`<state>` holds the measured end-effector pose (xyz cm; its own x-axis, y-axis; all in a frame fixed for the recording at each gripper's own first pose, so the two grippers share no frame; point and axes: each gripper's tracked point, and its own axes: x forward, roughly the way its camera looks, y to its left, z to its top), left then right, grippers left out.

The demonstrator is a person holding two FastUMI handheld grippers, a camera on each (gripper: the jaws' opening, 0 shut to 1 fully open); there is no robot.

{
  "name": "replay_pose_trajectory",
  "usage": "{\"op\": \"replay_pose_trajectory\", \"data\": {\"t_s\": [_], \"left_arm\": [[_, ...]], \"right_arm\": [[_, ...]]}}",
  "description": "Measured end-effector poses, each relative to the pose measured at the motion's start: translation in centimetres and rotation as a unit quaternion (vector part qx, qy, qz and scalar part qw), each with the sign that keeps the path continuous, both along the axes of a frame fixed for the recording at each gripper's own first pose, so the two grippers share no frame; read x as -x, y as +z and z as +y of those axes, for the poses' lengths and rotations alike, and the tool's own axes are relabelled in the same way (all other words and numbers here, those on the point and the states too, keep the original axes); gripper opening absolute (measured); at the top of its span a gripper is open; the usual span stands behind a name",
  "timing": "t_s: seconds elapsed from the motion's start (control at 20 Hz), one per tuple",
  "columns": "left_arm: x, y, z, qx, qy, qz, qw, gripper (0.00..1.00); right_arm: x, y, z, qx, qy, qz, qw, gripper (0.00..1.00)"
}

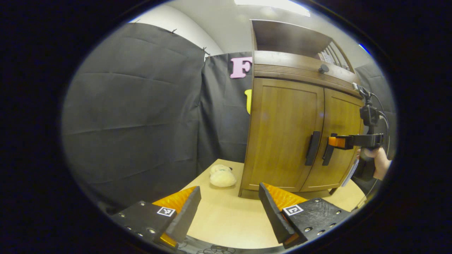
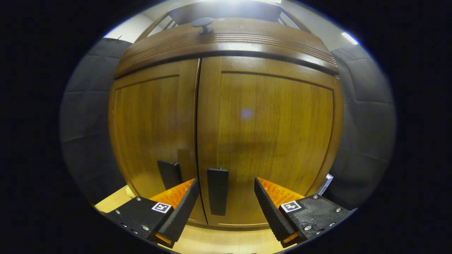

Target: Open the right door of the double-door shoe cabinet with the right hand, and open the left door with the left hand.

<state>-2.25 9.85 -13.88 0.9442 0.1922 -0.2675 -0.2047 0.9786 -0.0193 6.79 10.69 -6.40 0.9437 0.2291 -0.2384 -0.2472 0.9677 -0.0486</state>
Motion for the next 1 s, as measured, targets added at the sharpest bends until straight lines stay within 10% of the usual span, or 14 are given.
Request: {"op": "replay_pose_trajectory", "data": {"t_s": [0.15,0.2,0.3,0.45,0.65,0.7,0.8,1.0], "left_arm": [[-0.3,-1.4,0.2,-0.001,0.005,0.018,1.0,1.0],[-0.4,-1.5,0.3,0.004,0.003,0.021,1.0,0.87],[-0.5,-1.3,0.5,0.009,0.002,0.025,1.0,1.0],[-0.5,-1.3,0.2,0.009,0.0,0.022,1.0,0.87],[-0.7,-1.2,0.0,0.01,-0.013,0.017,1.0,1.0],[-0.7,-1.1,0.0,0.01,-0.017,0.016,1.0,0.87],[-1.0,-1.1,-0.1,0.006,-0.028,0.012,1.0,1.0],[-1.4,-1.0,-0.4,-0.003,-0.046,0.001,0.999,0.87]], "right_arm": [[-0.6,0.5,-0.5,-0.007,-0.002,0.005,1.0,0.92],[-0.6,1.1,-0.4,-0.009,0.002,0.006,1.0,0.89],[-0.3,2.6,-0.4,-0.011,0.012,0.011,1.0,0.7],[0.3,3.1,-0.3,-0.022,0.021,0.021,0.999,0.36],[0.1,2.5,0.0,-0.035,0.031,0.04,0.998,0.3],[0.2,2.4,0.1,-0.035,0.033,0.042,0.998,0.3],[0.3,2.4,-0.1,-0.027,0.041,0.044,0.998,0.29],[1.4,2.5,-0.4,-0.036,0.045,0.053,0.997,0.29]]}}
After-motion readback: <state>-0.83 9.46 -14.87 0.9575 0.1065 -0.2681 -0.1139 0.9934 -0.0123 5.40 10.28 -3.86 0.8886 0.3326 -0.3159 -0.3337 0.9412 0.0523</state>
